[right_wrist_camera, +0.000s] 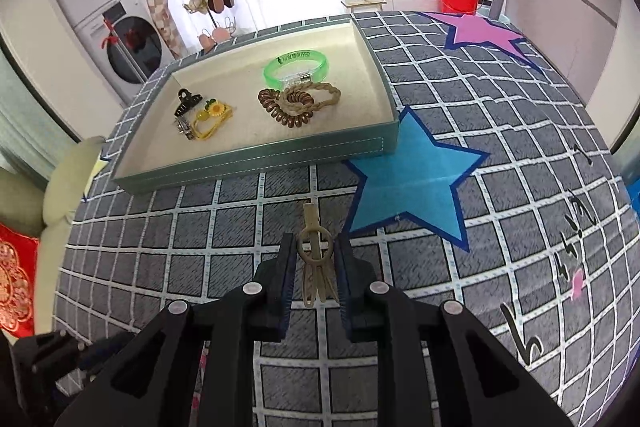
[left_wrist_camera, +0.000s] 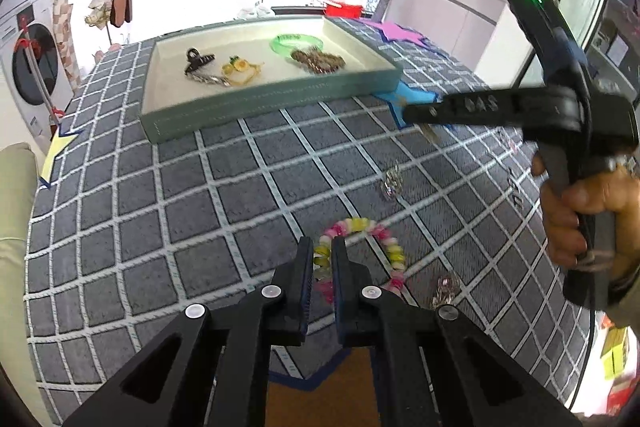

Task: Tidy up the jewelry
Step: 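Carry the beaded bracelet and beige hair clip over the tray with both tools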

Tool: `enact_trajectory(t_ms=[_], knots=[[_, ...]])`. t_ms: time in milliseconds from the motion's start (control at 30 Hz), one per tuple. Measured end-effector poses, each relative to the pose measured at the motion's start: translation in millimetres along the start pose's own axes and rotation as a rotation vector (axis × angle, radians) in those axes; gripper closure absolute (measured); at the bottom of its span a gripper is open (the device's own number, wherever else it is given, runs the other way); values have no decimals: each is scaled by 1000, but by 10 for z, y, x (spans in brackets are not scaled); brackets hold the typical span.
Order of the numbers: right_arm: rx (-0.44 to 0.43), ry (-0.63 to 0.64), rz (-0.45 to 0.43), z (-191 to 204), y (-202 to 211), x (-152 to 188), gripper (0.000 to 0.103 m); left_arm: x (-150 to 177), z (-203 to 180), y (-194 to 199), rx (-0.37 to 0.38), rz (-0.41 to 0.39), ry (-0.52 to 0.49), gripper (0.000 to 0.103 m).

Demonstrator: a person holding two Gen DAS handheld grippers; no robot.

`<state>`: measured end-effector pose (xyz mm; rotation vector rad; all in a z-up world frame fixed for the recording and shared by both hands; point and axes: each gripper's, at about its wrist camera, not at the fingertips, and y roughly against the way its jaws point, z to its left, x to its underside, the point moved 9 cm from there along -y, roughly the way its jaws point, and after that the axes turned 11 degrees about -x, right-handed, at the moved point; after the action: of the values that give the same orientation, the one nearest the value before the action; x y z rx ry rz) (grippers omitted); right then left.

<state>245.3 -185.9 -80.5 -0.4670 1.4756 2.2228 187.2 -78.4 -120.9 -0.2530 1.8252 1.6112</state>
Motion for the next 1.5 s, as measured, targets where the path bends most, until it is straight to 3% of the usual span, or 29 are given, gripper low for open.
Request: enact_trajectory(t_ms=[633,1200,1500], knots=[[-58,16,-65,148,317,-125,82,-498,443,181,-29,-86,103,79],[-68,55,-107,244,285,-722,82,-1323,621,167,-65,-208,113,79],[-62,48,-88,211,24,-1041,82,-1679,758,-148,-97,-205,128,79]])
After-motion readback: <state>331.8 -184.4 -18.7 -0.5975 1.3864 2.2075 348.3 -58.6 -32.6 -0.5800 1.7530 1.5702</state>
